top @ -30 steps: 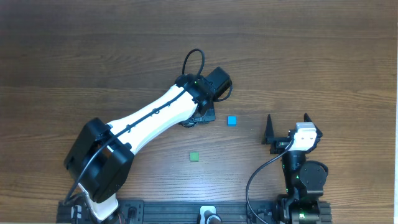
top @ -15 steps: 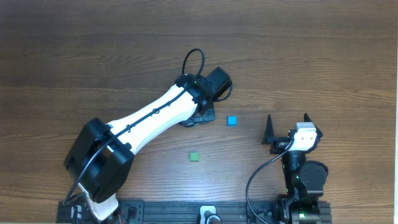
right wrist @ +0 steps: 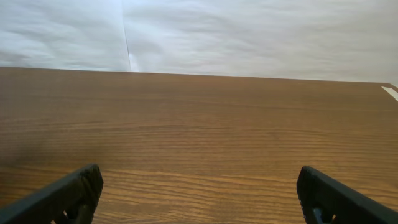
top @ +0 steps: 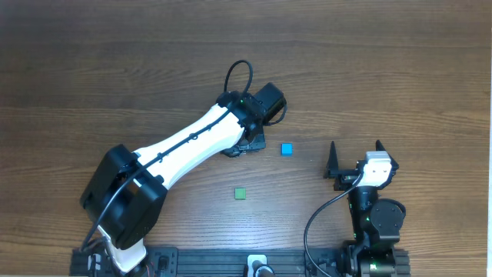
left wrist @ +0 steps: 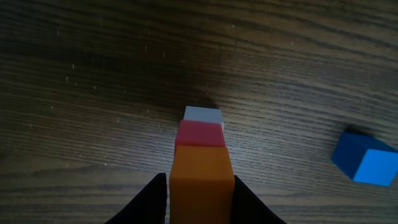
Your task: Stack Cubes
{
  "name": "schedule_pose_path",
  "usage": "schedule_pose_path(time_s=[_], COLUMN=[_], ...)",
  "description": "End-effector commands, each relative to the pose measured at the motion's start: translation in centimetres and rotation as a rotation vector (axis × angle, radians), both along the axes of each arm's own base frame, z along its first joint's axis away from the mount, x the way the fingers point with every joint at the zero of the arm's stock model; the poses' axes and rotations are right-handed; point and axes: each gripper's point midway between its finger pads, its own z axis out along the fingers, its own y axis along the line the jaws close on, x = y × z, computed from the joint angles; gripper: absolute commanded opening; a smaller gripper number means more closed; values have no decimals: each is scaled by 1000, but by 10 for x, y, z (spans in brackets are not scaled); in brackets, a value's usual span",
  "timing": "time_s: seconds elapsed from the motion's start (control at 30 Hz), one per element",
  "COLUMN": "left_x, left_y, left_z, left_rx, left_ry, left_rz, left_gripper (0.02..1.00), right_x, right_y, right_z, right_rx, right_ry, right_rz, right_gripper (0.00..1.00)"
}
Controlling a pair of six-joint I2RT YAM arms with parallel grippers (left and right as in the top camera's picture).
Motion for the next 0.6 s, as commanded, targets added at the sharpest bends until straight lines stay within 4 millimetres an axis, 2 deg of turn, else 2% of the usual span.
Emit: schedule_pose_path(time_s=[0.03,0.1,0.2,0.27,0.33,0.37,0.47,0.6], left_x=[0,1,4,6,9,11,21,39], left_y=[7,6,3,1,-1,-1,1,11], left_z=[-10,-9,-9,-9,-8,-8,0,27], left_rx=[32,28,17,8,2,-1,-7,-35], left_ry=[12,7,-4,-13,-23,-33,-86,-181], left_rz=[19,19,19,19,20,21,58,100], left_gripper=[354,432,720,866,958,989,998,998], right_x=[0,0,0,0,0,0,0,0], right_y=[-1,-1,-1,-1,-1,-1,-1,-1], right_z=[-2,-2,-2,-2,-2,-2,-2,-2], right_rx=[-1,-1,-1,-1,-1,-1,-1,-1], right_ry=[-3,-2,-2,-2,-3,-3,-3,-3], right_rz=[-4,-4,-4,-4,-4,-4,-4,-4], right_gripper=[991,993,993,993,991,991,991,993])
